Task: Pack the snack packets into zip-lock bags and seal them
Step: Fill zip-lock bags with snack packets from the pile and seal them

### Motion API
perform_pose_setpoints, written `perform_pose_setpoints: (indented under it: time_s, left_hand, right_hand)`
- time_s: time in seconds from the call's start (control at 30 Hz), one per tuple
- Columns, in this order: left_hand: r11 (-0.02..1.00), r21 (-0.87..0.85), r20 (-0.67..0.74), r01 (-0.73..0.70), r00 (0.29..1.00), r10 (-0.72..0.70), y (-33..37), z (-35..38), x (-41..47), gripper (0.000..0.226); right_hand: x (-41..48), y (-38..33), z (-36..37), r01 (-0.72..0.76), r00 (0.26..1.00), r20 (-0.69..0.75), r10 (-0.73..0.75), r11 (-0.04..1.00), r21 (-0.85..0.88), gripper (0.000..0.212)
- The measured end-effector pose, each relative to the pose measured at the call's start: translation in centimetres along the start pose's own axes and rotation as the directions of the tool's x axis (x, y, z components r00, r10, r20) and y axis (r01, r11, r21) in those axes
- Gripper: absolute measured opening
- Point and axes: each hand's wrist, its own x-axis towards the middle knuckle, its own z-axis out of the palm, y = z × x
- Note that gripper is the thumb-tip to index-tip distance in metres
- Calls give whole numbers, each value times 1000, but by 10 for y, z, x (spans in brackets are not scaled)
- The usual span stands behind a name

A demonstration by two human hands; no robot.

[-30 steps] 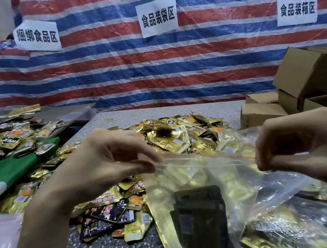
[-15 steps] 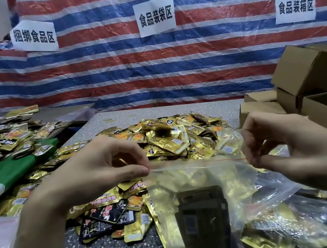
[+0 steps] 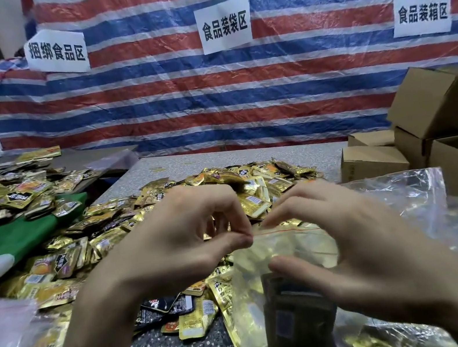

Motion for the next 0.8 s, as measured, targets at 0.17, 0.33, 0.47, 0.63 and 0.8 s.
perform_pose_setpoints:
  time_s: [0.17, 0.33, 0.47, 0.63, 0.8]
  left_hand:
    - [997, -79, 50, 8, 999, -4, -2, -4, -1, 7]
    - [989, -131, 112, 73, 992, -58, -5, -6, -2, 19]
    - [978, -177, 118, 113, 989, -93, -7, -8, -3, 15]
    - [975, -189, 123, 119, 988, -97, -6, -8, -3, 12]
    - [969, -217, 121, 118, 988, -93, -6, -7, -2, 11]
  right_hand:
    - [2, -3, 9, -32, 997, -63, 37, 997, 73, 27]
    - [3, -2, 12, -53, 997, -47, 59, 991, 125, 21]
    - [2, -1, 14, -75, 990, -106, 93, 983, 166, 12]
    - [3, -3, 13, -83, 990, -96, 102, 978, 190, 14]
    - [1, -3, 12, -83, 990, -96, 106, 971, 222, 25]
